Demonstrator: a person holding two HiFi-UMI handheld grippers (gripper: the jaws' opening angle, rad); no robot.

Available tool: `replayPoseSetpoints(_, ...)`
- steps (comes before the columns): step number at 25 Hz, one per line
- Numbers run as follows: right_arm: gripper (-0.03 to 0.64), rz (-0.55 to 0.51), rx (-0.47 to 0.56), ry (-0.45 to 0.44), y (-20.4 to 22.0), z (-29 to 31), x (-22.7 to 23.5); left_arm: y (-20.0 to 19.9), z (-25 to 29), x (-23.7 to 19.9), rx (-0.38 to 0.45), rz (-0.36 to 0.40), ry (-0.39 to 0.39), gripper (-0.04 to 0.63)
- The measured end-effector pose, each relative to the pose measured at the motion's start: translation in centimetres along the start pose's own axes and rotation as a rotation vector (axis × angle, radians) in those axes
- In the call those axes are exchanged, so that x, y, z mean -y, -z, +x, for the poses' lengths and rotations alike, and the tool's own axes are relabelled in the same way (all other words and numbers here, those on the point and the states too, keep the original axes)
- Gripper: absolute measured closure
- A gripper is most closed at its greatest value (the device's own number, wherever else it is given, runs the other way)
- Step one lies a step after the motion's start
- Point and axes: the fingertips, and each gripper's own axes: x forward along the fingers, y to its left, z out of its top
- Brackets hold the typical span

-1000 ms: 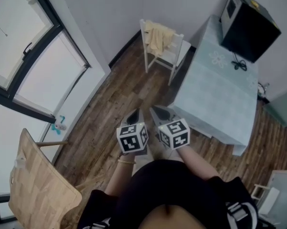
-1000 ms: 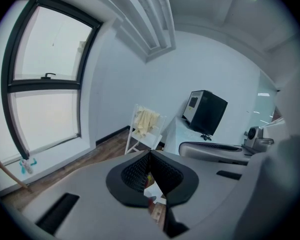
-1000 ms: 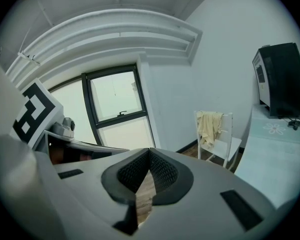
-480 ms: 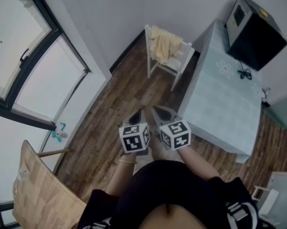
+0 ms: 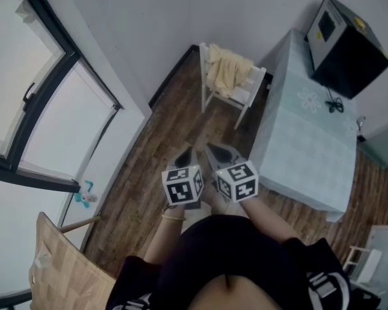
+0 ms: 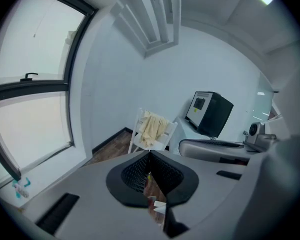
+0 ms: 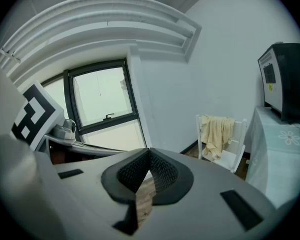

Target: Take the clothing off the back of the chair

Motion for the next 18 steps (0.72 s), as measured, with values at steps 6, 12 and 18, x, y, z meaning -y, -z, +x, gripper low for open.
replayPoseSetpoints(6,0.603,0.005,0.007,0.031,-1.9,3.7,0.5,-2.9,2.3,-2.3,-0.001,0.020,0.028,0.594)
replayPoseSetpoints(12,0.604,0.018,0.003,0.066,-2.8,7.1,1.0,-4.8,4.5,-4.5,-0.018,0.043,0.063,0.594)
replayPoseSetpoints(18,0.603,0.028,0.001,0.099,-3.6,9.9,1.7,-6.3,6.4,-6.4,-0.033,0.058,0.093,0.594)
